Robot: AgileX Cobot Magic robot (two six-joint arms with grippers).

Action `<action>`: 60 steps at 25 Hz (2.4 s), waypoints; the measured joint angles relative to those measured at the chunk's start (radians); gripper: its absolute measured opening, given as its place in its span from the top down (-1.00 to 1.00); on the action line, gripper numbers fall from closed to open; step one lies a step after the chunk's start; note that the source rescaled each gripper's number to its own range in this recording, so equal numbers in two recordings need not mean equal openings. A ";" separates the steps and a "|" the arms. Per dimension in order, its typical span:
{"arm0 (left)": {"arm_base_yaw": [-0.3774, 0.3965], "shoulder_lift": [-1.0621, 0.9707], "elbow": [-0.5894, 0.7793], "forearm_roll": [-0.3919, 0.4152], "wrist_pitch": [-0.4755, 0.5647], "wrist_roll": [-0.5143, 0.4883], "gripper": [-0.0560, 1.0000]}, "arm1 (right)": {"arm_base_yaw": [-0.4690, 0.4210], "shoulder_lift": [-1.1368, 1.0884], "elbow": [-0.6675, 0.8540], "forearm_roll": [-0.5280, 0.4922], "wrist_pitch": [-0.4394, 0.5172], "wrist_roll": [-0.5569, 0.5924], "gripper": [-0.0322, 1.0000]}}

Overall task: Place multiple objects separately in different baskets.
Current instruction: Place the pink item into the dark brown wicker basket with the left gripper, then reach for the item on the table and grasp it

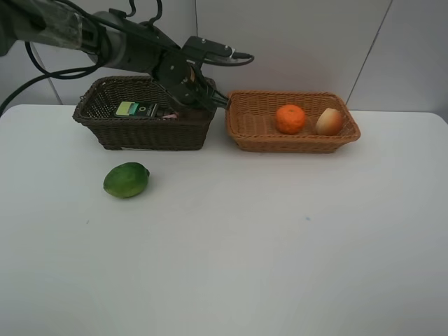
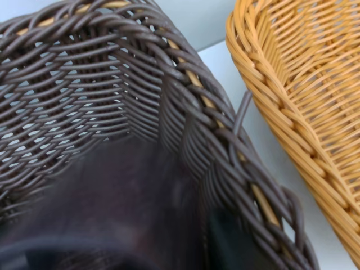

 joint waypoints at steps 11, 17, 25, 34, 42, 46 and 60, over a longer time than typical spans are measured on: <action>-0.001 -0.080 0.000 0.014 0.068 0.032 -0.88 | 0.000 0.000 0.000 0.000 0.000 0.000 -0.93; -0.013 -0.168 0.000 0.002 0.306 0.053 -0.89 | 0.000 0.000 0.000 0.000 0.000 0.000 -0.93; -0.013 -0.322 0.165 -0.043 0.526 0.108 -0.90 | 0.000 0.000 0.000 0.000 0.000 0.000 -0.93; 0.052 -0.540 0.514 -0.155 0.420 0.240 -0.99 | 0.000 0.000 0.000 0.000 0.000 0.000 -0.93; 0.126 -0.526 0.591 -0.245 0.379 0.339 -0.99 | 0.000 0.000 0.000 0.000 0.000 0.000 -0.93; 0.137 -0.484 0.591 -0.350 0.356 0.433 -0.99 | 0.000 0.000 0.000 0.000 0.000 0.000 -0.93; 0.162 -0.322 0.356 -0.379 0.541 0.559 -0.99 | 0.000 0.000 0.000 -0.005 0.000 0.000 -0.93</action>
